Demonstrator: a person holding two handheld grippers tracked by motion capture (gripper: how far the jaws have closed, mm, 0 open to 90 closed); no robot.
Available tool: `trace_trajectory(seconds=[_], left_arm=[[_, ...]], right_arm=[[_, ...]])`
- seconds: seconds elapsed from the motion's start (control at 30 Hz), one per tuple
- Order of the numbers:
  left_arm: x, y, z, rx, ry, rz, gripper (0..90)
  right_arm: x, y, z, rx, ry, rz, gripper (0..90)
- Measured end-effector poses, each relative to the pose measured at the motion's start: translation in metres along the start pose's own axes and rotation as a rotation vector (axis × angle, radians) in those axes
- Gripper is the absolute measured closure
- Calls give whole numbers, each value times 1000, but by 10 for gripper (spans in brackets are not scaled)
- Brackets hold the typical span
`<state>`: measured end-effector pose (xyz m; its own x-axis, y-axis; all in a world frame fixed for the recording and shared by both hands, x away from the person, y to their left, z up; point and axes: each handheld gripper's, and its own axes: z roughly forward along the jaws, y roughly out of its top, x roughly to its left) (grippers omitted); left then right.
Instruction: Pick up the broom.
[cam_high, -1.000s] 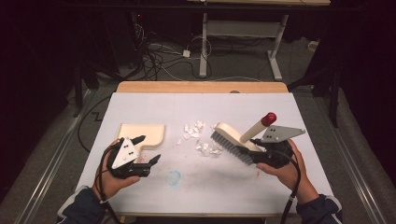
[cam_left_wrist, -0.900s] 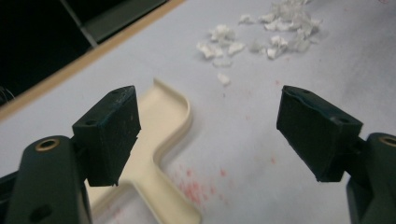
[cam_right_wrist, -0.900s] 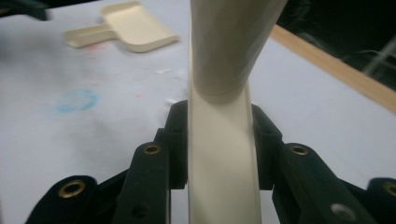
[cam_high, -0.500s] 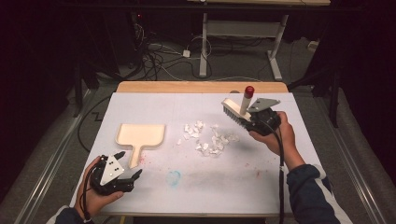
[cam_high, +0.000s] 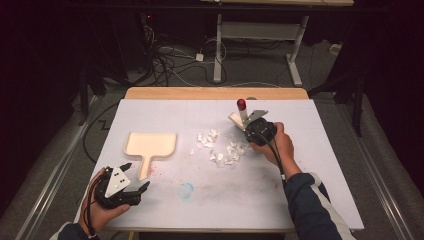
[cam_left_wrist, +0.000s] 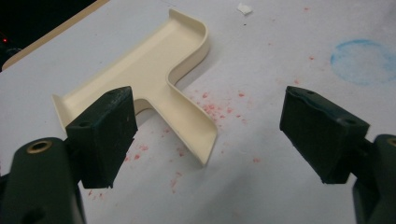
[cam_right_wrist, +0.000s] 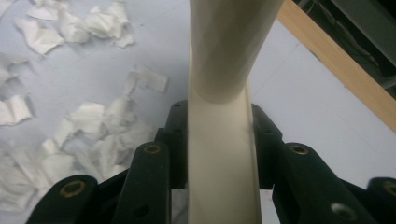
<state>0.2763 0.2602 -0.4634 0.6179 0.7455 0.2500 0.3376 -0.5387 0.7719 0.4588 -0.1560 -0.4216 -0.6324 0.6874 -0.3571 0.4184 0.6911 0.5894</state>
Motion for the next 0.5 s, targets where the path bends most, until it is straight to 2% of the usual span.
trace_trajectory(seconds=[0.03, 0.07, 0.1, 0.13, 0.3, 0.37, 0.4, 0.47, 0.5], left_arm=[[1, 0, 0, -8, -1, 14, 180], [-1, 0, 0, -2, -5, 2, 180], [0, 1, 0, -6, 0, 21, 180], [0, 1, 0, -7, 1, 22, 180], [0, 1, 1, -5, 1, 15, 180], [-1, 1, 2, -1, 2, 23, 180], [-1, 1, 1, -2, 1, 21, 180], [-1, 2, 1, -2, 2, 27, 180], [-2, 2, 1, -4, 3, 27, 180]], right_arm=[[3, 0, 1, -1, 5, -6, 679], [7, 0, 2, -1, 5, -6, 679], [10, 0, 2, -1, -4, -11, 678], [12, 0, 3, 1, -3, -16, 678], [24, -2, -1, -49, 46, -2, 678], [36, -4, -4, -67, 67, -16, 677], [36, -4, -4, -67, 67, -16, 677], [50, -5, -10, -80, 92, -58, 676], [50, -5, -10, -80, 92, -58, 676]])
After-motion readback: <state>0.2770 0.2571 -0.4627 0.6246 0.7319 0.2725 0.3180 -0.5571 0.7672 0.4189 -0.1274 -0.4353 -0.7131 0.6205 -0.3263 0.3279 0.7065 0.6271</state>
